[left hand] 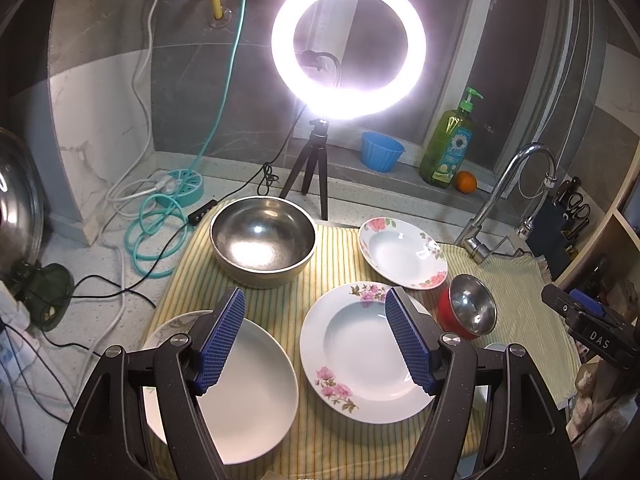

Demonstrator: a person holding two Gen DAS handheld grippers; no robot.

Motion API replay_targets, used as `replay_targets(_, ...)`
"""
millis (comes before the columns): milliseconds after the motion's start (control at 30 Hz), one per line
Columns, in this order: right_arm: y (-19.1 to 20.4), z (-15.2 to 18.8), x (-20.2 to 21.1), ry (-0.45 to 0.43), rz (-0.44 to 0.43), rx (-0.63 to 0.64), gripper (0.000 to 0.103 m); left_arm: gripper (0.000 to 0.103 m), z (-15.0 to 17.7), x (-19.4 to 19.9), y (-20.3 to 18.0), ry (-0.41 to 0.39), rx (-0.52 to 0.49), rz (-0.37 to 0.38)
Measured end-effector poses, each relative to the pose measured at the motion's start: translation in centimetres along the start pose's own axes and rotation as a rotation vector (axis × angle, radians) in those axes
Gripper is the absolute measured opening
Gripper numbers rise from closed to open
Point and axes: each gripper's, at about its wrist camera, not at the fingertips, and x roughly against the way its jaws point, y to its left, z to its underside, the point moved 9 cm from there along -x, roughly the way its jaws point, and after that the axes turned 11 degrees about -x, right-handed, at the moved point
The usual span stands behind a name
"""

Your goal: Organize plates and bowls

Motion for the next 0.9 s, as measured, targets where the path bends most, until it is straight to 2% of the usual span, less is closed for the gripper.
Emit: replay_targets(900,-0.2,0.6,-0.9,0.015,0.007,-0.002,0.085,0.073,0.0,-1.3,0.2,0.025,0.001,0.024)
